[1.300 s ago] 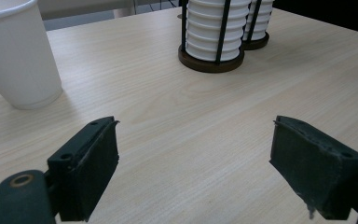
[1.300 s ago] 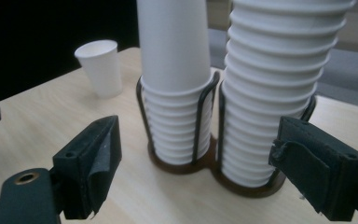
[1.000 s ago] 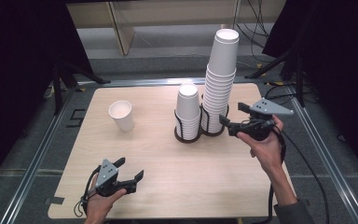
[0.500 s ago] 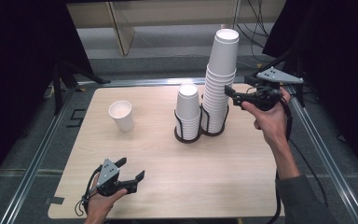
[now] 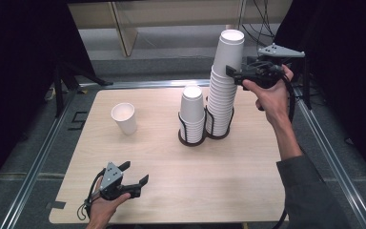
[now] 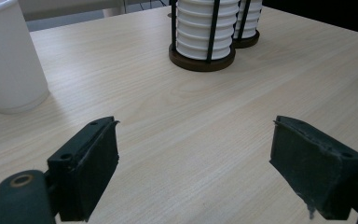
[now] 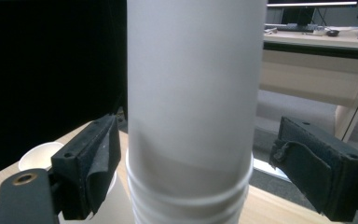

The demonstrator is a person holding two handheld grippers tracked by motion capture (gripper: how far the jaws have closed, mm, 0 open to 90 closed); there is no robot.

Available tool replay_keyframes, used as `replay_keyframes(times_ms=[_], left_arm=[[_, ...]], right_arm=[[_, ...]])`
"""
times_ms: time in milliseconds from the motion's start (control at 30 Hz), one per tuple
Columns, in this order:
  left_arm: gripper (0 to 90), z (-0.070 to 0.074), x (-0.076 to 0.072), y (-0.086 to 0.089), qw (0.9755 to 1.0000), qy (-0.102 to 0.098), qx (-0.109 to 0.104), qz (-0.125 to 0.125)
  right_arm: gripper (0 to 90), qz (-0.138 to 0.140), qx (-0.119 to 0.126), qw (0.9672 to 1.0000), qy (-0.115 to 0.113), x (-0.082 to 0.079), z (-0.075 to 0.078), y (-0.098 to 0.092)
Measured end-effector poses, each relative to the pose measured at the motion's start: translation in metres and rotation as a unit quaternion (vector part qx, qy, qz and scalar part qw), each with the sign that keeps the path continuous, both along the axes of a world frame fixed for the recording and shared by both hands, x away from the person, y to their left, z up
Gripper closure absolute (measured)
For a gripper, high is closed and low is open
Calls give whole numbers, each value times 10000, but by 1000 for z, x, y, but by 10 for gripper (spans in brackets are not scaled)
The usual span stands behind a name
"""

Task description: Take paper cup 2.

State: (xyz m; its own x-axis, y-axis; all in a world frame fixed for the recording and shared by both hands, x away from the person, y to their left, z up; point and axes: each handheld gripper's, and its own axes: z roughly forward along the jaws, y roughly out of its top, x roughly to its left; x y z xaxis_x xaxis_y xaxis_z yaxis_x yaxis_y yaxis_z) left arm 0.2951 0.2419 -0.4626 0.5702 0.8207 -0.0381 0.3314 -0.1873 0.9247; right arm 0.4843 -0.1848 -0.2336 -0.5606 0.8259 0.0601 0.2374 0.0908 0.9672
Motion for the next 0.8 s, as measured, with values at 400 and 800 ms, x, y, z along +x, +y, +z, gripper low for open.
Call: replay_keyframes(times_ms=[400, 800], left_arm=[[144, 0, -2, -3, 10000, 41, 3, -59], [145, 0, -2, -4, 9999, 39, 35, -92]], right_arm=[[151, 7, 79, 9999, 131, 27, 9, 19], [137, -72, 124, 9996, 244, 39, 8, 28]])
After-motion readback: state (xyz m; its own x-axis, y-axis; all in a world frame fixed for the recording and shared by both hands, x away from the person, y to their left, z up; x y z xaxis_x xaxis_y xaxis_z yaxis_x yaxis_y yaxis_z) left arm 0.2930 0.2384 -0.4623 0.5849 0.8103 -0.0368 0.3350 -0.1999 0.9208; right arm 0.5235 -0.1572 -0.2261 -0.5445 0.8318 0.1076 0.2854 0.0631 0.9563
